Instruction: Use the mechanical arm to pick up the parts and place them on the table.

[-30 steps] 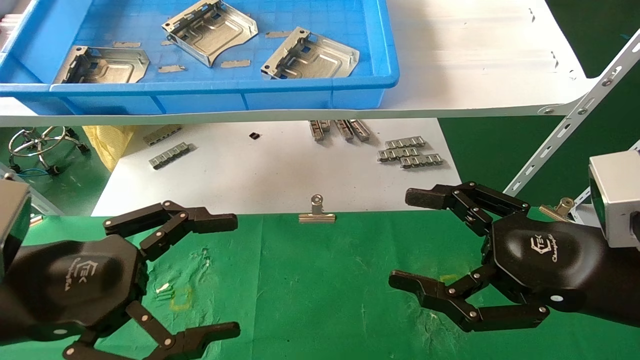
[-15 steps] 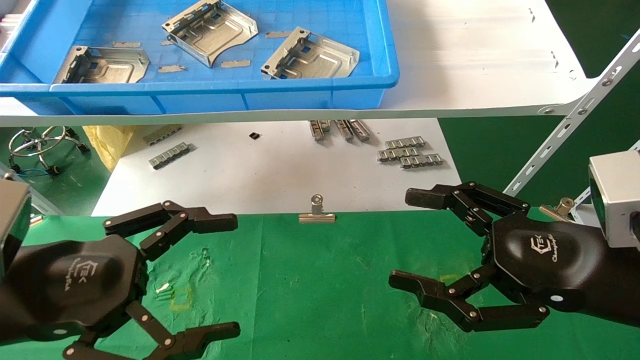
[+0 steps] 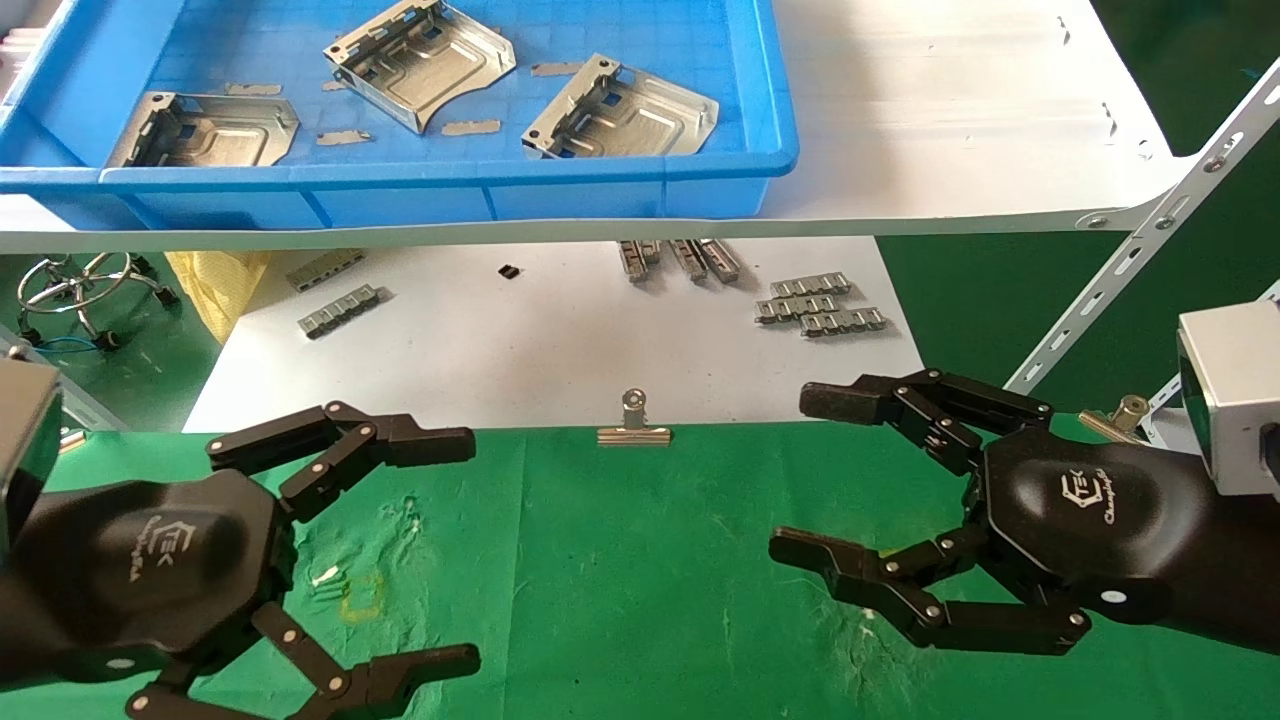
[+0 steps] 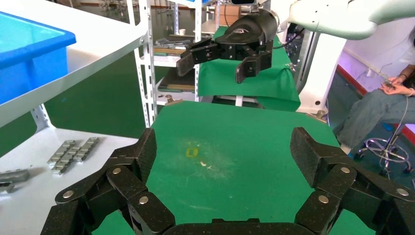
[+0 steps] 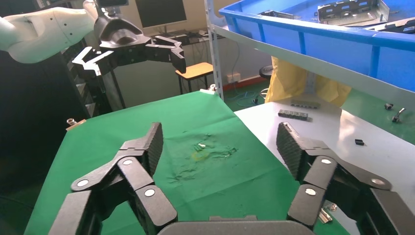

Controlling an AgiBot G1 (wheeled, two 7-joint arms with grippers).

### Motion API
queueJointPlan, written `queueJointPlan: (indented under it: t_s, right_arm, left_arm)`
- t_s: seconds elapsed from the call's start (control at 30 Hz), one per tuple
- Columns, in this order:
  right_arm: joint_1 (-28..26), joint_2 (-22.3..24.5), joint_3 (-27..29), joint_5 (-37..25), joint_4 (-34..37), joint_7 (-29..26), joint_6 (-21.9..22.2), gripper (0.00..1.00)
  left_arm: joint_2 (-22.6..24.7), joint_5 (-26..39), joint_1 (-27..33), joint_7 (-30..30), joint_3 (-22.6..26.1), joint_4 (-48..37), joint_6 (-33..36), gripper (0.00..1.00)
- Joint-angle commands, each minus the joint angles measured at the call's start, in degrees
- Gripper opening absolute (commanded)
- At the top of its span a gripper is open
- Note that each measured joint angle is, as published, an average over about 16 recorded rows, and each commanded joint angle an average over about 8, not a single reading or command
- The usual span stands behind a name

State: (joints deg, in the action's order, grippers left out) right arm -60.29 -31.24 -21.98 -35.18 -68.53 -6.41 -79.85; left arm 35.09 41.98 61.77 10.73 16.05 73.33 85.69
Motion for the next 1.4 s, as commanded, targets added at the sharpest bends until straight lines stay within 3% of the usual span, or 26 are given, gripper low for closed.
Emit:
queueJointPlan:
  t_s: [0.03, 1.4]
  right_arm:
    - [0.0, 0.0, 0.0, 0.0, 0.0, 0.0, 0.0, 0.0]
    - [0.0, 0.0, 0.0, 0.0, 0.0, 0.0, 0.0, 0.0]
  left_arm:
    - [0.0, 0.0, 0.0, 0.0, 0.0, 0.0, 0.0, 1.0]
    - [0.0, 0.0, 0.0, 0.0, 0.0, 0.0, 0.0, 1.0]
